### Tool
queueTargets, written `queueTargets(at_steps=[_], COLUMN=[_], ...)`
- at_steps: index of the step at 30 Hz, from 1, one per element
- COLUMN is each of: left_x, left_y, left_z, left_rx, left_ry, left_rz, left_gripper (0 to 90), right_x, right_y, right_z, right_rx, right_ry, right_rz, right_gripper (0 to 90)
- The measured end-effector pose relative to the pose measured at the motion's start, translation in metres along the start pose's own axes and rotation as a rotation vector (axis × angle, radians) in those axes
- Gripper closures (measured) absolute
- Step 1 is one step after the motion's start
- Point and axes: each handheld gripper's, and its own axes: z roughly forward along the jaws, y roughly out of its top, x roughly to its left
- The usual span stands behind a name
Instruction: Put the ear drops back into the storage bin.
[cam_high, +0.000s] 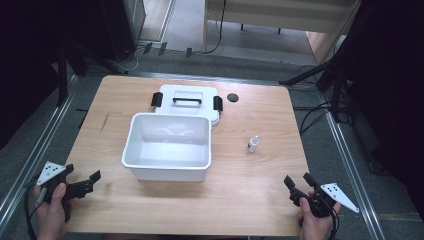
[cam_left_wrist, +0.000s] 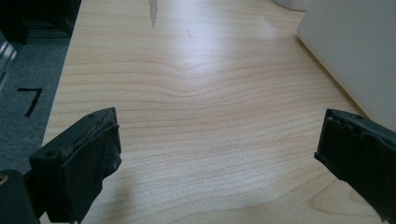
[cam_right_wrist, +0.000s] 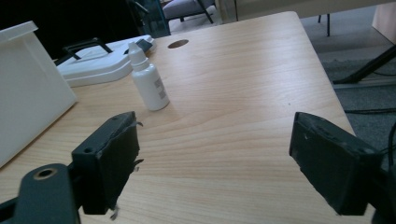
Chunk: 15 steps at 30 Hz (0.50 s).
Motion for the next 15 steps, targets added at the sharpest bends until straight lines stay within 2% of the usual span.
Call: queueTargets(at_steps=[4,6,9,14,15], left_x=[0.0,0.0,0.001,0.0,0.0], left_y=[0.0,0.0,0.0,-0.001,-0.001], left_z=[0.0,0.0,-0.001,-0.002,-0.002], left_rx=[0.001,0.0,-0.006,-0.008,-0.008], left_ry=[0.001,-0.006,-0.009,-0.006,-0.006], left_rz=[0.005,0.006,-0.001,0.005,0.005], left_gripper=[0.3,0.3,0.3,0.3,0.3], right_x=[0.002,0.001,0.002,0.011,0.011], right_y=[0.0,0.001,0.006,0.016,0.016], right_z=[0.003,0.004,0.009,0.025,0.025], right_rx=[0.021,0.035,0.079,0.23,0.23], right_ry=[-0.004,-0.013,-0.026,-0.012,-0.012], right_rz=[-0.022,-0.015,-0.035,-0.169,-0.169], right_gripper=[18.4,19.7,20.8,20.0,20.0])
